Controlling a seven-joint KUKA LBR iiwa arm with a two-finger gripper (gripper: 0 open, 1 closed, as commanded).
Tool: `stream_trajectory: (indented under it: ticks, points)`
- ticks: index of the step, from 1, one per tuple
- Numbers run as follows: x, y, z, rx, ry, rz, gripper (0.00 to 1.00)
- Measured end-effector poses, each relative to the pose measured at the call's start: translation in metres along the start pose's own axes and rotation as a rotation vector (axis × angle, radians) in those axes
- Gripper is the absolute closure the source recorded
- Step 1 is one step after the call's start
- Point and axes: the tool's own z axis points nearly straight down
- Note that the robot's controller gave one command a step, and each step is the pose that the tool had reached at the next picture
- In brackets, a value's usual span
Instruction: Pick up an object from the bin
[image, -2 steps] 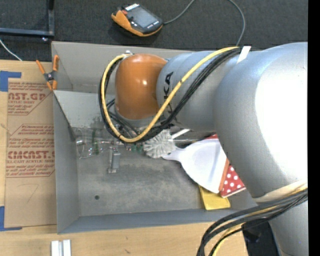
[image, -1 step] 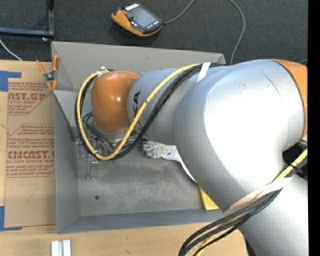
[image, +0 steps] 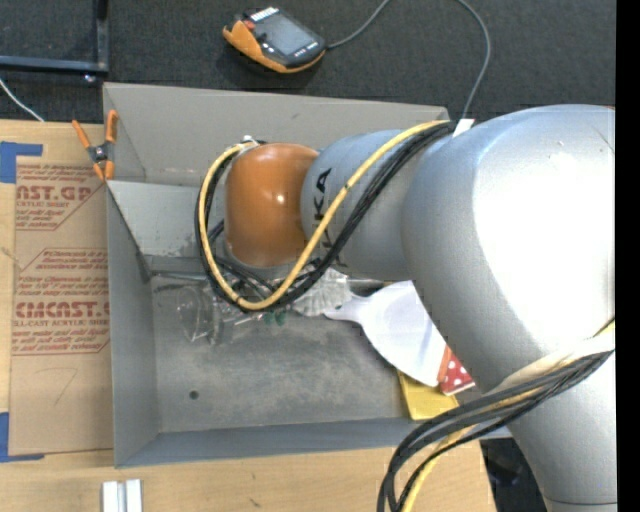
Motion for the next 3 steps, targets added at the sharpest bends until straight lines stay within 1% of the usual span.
stream_trajectory:
  ticks: [2, 3]
  points:
    - [0.001, 0.0, -0.003, 0.0, 0.003, 0.0, 1.0]
    - [0.003, 0.0, -0.029, 0.001, 0.011, 0.0, 1.0]
